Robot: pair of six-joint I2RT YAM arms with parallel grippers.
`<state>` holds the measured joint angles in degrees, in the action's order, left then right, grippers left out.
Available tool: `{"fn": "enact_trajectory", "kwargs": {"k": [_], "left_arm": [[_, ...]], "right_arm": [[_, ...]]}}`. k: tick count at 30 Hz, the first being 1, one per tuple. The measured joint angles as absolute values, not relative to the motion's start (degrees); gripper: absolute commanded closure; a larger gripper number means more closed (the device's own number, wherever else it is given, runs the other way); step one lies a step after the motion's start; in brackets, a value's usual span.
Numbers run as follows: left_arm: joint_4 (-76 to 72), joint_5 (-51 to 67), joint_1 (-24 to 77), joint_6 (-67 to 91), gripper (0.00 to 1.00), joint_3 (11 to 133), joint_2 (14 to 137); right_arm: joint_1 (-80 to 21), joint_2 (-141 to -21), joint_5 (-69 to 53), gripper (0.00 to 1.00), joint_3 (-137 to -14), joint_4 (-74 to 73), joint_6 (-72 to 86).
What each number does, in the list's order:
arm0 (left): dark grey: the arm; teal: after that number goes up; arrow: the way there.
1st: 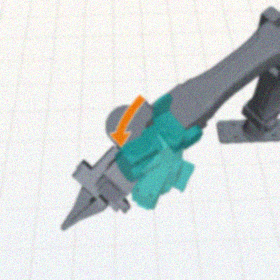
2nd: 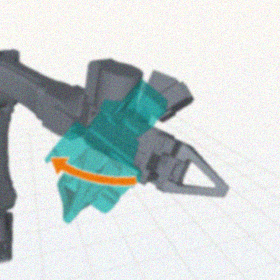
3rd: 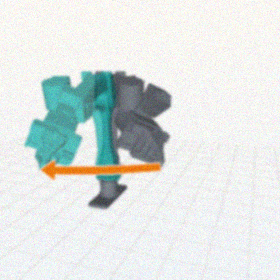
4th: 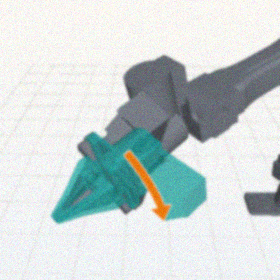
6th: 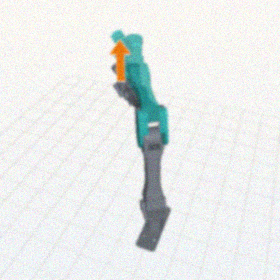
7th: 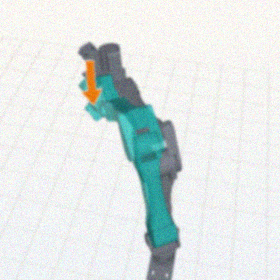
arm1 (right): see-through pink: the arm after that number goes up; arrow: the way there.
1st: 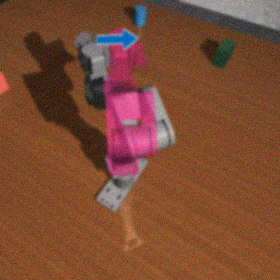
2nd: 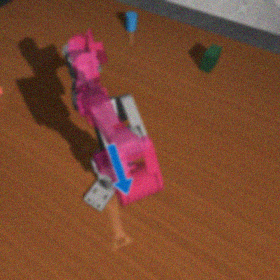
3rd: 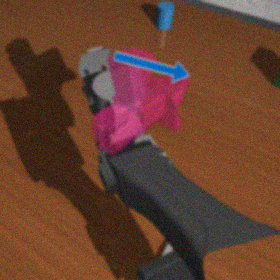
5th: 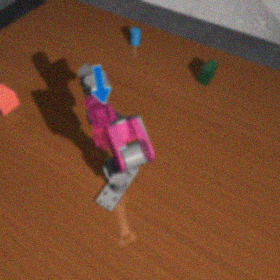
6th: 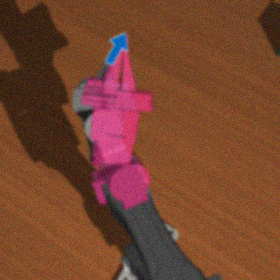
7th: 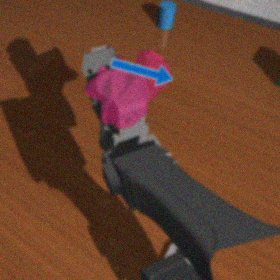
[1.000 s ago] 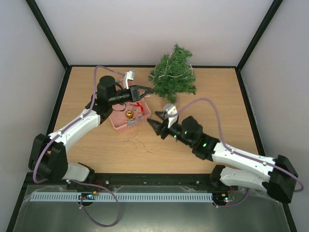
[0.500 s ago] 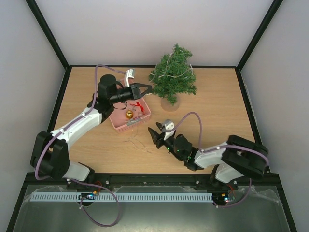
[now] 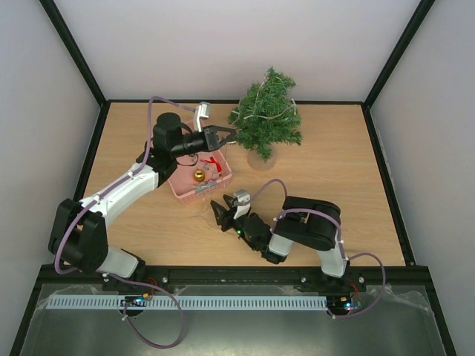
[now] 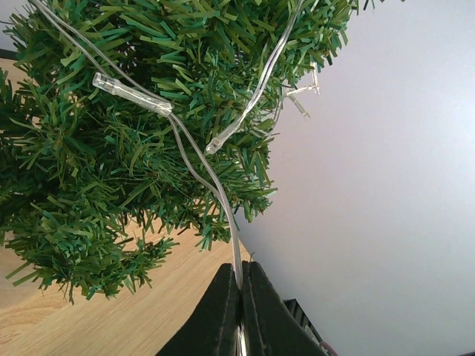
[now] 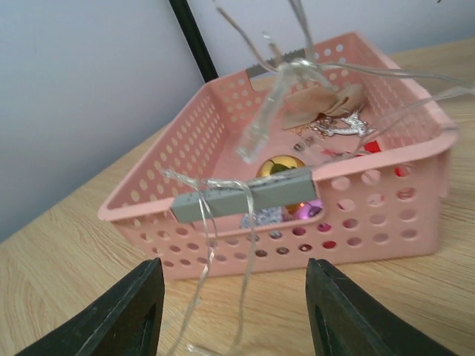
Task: Decorate the small christmas tree
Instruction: Wrap the decoration item around the Christmas tree.
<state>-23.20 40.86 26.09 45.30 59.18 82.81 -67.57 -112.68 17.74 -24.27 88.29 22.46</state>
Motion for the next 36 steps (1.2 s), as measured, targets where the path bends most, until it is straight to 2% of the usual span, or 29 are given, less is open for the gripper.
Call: {"fn": "enact_trajectory", "kwargs": {"k": [17,22,30,36], "left_arm": [[-21.93,39.79,26.35,43.94,0.98,59.18,82.83],[-21.93,39.51,26.37,43.94,0.97,59.18,82.83],[-21.93,39.16,26.39,43.9,0.98,59.18,82.83],[-21.93,38.92,26.39,43.88,0.97,59.18,82.81]], "right_arm": [[-67.9,-122.5,19.94,0.53,-34.57,88.53,27.75],[-67.9,-122.63,20.12,0.64,-35.86,88.36,27.92],[-67.9,-123.44,20.05,0.98,-35.11,89.19,27.09],[-67.9,-123.37,18.87,0.98,-32.75,90.8,25.58]]}}
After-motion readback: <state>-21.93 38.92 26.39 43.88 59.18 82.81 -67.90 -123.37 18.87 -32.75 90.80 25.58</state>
